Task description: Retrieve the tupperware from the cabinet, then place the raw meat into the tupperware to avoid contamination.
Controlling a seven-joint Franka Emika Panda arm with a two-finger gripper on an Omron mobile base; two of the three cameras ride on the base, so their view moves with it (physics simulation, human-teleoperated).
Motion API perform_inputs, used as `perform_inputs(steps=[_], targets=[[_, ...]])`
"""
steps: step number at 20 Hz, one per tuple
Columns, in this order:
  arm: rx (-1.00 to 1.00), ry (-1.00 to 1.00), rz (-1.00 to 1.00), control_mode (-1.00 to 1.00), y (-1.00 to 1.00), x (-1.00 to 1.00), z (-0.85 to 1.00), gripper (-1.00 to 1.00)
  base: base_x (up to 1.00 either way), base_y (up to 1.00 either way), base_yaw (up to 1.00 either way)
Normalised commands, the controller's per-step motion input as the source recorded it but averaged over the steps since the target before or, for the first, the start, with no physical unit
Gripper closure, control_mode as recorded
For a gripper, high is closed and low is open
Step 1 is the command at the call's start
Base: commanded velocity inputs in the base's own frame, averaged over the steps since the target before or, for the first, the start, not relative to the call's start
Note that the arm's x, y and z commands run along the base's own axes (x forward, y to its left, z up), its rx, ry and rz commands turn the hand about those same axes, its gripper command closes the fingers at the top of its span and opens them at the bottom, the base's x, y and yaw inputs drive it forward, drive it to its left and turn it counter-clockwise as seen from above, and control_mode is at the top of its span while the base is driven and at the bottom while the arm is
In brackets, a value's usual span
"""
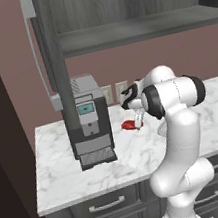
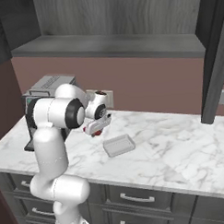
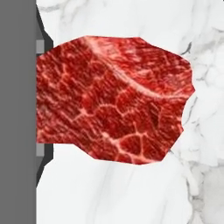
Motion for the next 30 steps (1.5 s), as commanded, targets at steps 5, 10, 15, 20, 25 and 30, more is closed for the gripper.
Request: perform_inputs(steps=[5,10,15,20,25,30], targets=[[-0.03,0.00,-0.07,-1.00,-0.03,-0.17,0.17,1.00,0.00,0.00,0.00],[0.00,0.00,-0.08,-1.00,-0.31,-0.33,0.45,1.00,0.00,0.00,0.00],[0.01,0.01,-0.06,-1.00,-0.42,-0.35,0.51,1.00,0.00,0.00,0.00],[0.01,0.03,-0.10,-1.00,-0.45,-0.47,0.44,1.00,0.00,0.00,0.00],[0.00,0.11,-0.21,-1.00,-0.44,-0.25,0.25,1.00,0.00,0.00,0.00],[-0.03,0.14,-0.32,-1.00,-0.25,-0.03,0.08,1.00,0.00,0.00,0.00]])
